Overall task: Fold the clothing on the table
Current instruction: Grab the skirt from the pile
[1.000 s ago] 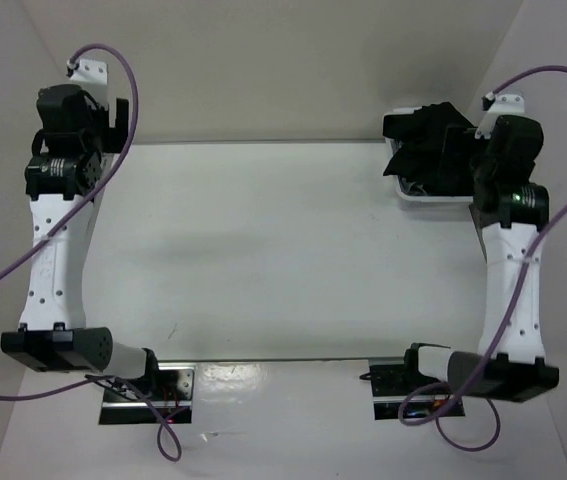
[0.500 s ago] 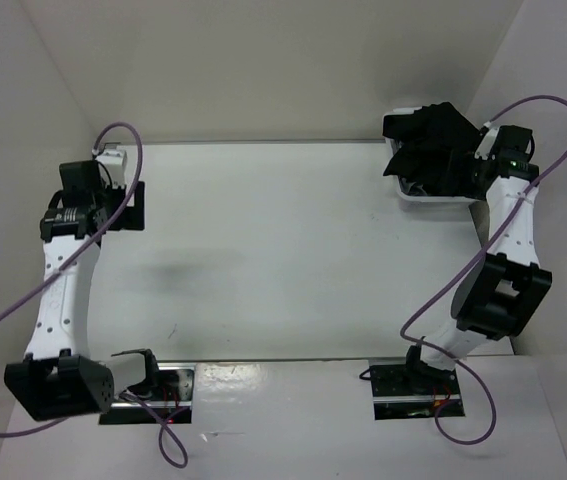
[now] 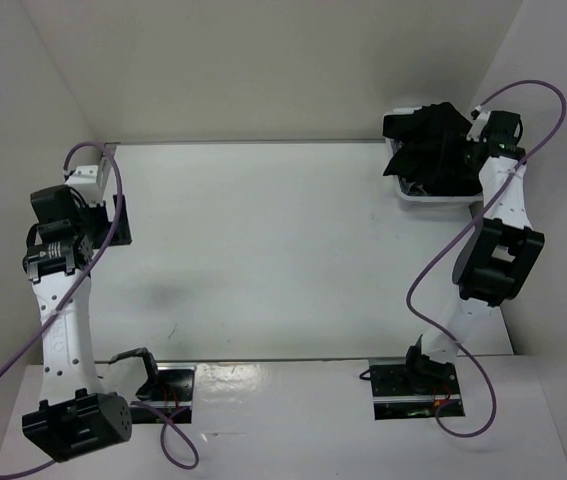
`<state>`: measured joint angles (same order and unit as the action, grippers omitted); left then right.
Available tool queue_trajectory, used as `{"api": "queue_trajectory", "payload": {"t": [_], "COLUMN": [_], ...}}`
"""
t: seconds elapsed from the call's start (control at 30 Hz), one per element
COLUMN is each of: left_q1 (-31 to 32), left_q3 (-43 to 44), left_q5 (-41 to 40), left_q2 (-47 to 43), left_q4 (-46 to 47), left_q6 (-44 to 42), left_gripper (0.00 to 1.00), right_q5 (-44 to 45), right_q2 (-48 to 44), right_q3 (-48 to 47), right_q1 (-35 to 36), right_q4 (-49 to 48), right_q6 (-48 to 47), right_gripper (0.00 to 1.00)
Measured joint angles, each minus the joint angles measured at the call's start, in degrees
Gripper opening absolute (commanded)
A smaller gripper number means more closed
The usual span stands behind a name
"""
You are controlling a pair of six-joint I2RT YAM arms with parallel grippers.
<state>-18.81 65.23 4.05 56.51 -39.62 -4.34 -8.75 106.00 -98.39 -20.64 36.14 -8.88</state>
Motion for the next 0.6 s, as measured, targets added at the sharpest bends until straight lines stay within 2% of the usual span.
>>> {"api": "queue_trajectory", "payload": {"t": [0.33, 0.4, 0.43, 0.47, 0.5, 0.53, 0.6], "left_q1": [-3.96, -4.04, -4.09, -4.22, -4.37, -4.52, -4.59], "left_q3": [-4.42, -4.63, -4.66, -4.66, -4.66, -4.68, -4.70], "left_q5": [4.00, 4.26, 4.42, 4.63, 4.70, 4.76, 4.83], "left_q2": [-3.28, -3.54, -3.56, -3.56, -3.56, -3.56, -3.56], "left_q4": [-1.11, -1.16, -1.16, -1.16, -1.18, -1.20, -1.20], "left_q6": [-0.22, -0.22, -0.22, -0.22, -0.22, -0.22, -0.22], "left_gripper": [1.00, 1.00, 1.00, 1.00, 1.00, 1.00, 1.00], "right_q5": [1.73, 2.84, 3.41, 3.87, 4.35, 5.01, 5.68], "right_q2": [10.05, 11.85, 12.57, 13.27, 13.64, 14.14, 14.43], "right_q3": [-5.11, -5.86, -6.23, -6.64, -7.08, -7.65, -8.92], "right_q1": [3.65, 4.55, 4.98, 5.46, 5.81, 6.23, 6.64], "right_q4": [-2.95, -3.08, -3.15, -3.13, -3.06, -3.06, -2.62], "right_q6": [0.00, -0.04, -0.20, -0.44, -0.87, -0.79, -0.52], "right_gripper": [0.99, 0.84, 0.72, 0.35, 0.14, 0.00, 0.00]}}
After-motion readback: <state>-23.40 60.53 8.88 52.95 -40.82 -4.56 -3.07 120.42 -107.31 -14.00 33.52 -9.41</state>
